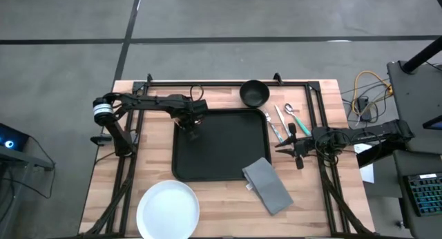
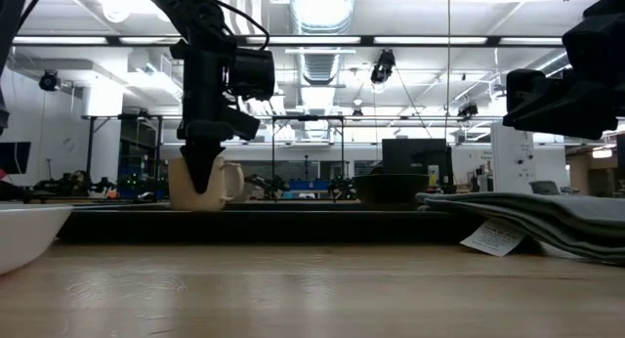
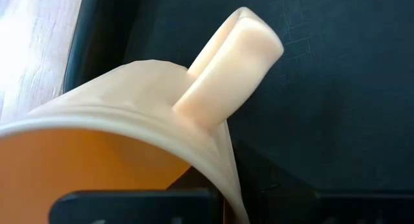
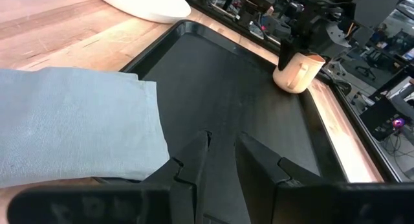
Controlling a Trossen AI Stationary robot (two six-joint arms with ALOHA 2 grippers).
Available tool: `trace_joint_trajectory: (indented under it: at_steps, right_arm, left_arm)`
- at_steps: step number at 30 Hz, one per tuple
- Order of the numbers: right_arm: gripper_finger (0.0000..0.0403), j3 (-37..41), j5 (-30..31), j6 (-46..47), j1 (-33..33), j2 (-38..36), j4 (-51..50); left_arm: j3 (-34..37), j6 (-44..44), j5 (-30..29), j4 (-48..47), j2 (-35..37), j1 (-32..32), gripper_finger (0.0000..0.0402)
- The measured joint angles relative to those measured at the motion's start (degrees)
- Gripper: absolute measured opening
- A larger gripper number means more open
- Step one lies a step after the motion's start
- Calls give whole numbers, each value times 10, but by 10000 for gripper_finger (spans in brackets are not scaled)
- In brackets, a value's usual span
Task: Set up tray
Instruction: Put the yellow mug on the black serving tray
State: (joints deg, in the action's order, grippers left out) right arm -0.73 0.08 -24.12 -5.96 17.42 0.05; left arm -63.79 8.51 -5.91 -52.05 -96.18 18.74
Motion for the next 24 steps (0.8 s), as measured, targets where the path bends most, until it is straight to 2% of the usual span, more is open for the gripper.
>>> trace_joint_trajectory:
  at_steps: [7, 17, 24]
  right_arm:
    - [68, 0, 0, 0, 0, 0, 0]
    - [68, 0, 0, 0, 0, 0, 0]
    - [68, 0, 0, 0, 0, 0, 0]
  left_arm:
    - [1, 0, 0, -3, 0, 0, 9]
    - [1, 0, -1, -7, 0, 0, 91]
    - [1, 0, -1, -7, 0, 0, 104]
